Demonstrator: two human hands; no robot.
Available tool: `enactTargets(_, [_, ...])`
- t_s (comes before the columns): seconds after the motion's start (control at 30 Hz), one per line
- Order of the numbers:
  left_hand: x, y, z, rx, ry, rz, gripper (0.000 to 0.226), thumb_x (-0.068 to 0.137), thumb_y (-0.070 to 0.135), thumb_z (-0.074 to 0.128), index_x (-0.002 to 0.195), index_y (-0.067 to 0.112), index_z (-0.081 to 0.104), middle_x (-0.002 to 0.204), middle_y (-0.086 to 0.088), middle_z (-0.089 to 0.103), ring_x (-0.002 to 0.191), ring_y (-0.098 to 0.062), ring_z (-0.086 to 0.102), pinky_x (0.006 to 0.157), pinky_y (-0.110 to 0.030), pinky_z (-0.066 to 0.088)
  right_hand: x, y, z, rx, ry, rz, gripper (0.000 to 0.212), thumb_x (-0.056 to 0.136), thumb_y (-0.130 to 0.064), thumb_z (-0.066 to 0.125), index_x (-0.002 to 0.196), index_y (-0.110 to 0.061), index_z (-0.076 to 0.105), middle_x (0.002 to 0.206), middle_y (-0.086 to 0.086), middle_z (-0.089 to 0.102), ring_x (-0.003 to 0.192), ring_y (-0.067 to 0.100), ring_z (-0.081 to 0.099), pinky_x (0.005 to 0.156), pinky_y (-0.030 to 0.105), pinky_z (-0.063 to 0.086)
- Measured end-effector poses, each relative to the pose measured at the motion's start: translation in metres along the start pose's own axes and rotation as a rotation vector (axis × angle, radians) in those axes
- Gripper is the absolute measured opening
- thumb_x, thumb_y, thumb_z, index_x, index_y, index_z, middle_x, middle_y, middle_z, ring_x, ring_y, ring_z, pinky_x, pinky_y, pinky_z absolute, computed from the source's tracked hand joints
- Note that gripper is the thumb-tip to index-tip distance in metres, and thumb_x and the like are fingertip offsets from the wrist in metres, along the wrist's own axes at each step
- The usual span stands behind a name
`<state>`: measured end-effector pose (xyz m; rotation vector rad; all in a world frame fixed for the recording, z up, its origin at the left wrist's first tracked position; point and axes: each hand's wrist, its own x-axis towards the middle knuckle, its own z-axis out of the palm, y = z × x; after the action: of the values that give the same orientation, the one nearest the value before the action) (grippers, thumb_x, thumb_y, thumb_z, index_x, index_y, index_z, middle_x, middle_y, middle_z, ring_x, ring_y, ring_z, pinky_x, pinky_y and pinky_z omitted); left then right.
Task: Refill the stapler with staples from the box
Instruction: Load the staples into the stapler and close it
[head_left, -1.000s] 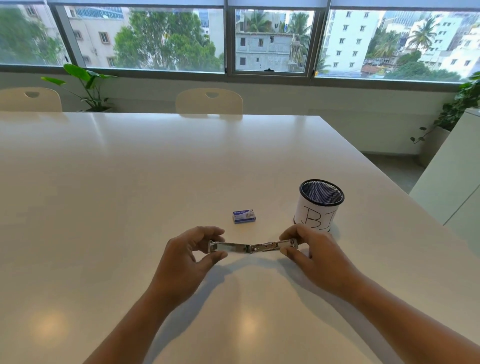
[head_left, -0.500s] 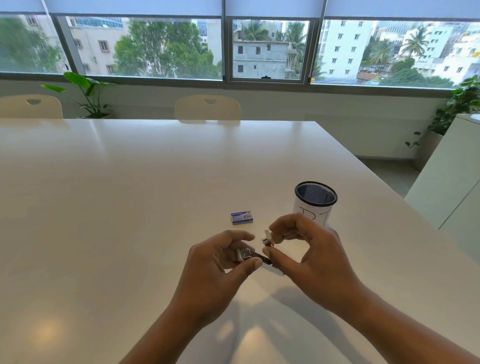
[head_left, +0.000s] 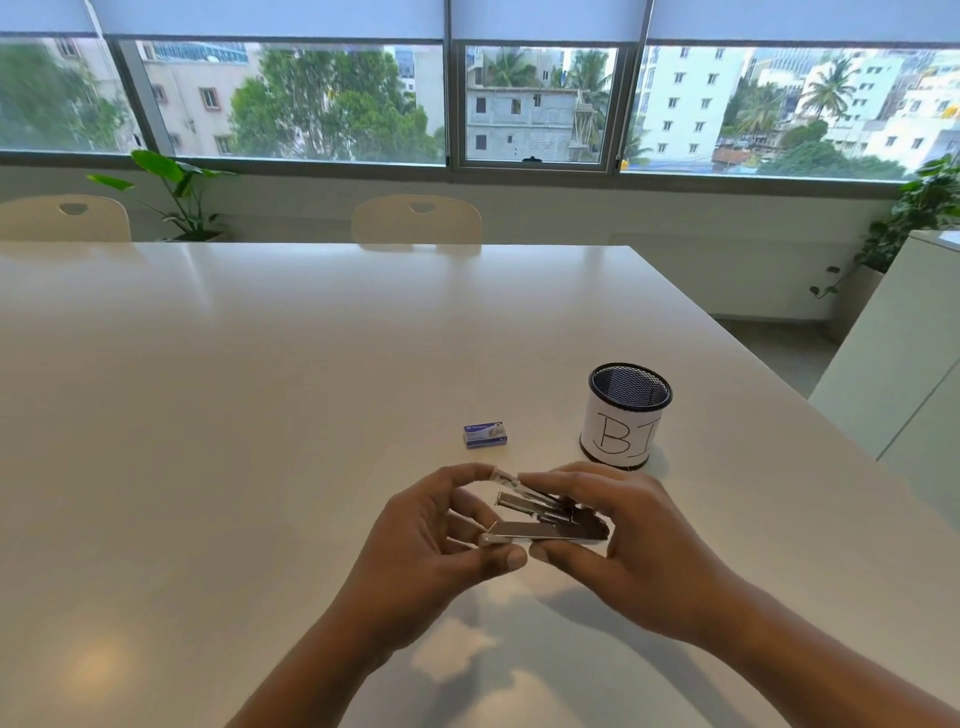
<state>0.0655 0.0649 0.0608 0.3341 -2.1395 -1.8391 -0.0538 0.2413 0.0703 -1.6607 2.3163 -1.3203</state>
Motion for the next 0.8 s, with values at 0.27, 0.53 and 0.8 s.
enactTargets(0.27, [0.003, -0.004, -0.002, 0.346, 0.049, 0.206, 0.043, 0.063, 0.046, 0.085, 0.100, 0.044, 0.063, 0.109, 0.023, 0.062, 0.105, 0.000, 0.060, 0.079, -0.019, 0.050, -0.001, 0.001, 0.002, -0.046, -0.052, 0.058, 0.039, 0.083, -0.025, 0.076, 0.119, -0.035, 0.066, 0.105, -0.020, 0.070, 0.097, 0.007, 0.067, 0.081, 0.025, 0.058])
enactTargets(0.53, [0.004, -0.007, 0.000, 0.441, 0.072, 0.204, 0.039, 0.060, 0.056, 0.079, 0.093, 0.041, 0.066, 0.102, 0.027, 0.051, 0.102, 0.011, 0.046, 0.071, -0.005, 0.040, 0.000, 0.005, 0.004, -0.074, -0.078, 0.052, 0.037, 0.084, -0.021, 0.076, 0.118, -0.034, 0.067, 0.105, -0.021, 0.070, 0.097, 0.008, 0.067, 0.080, 0.029, 0.059])
enactTargets(0.8, [0.010, -0.011, 0.004, 0.437, 0.099, 0.186, 0.030, 0.065, 0.050, 0.080, 0.088, 0.036, 0.068, 0.099, 0.024, 0.052, 0.099, -0.002, 0.053, 0.066, -0.012, 0.044, 0.003, 0.011, 0.005, -0.086, -0.074, 0.078, 0.034, 0.086, -0.019, 0.076, 0.117, -0.033, 0.070, 0.103, -0.021, 0.070, 0.095, 0.002, 0.067, 0.081, 0.024, 0.059])
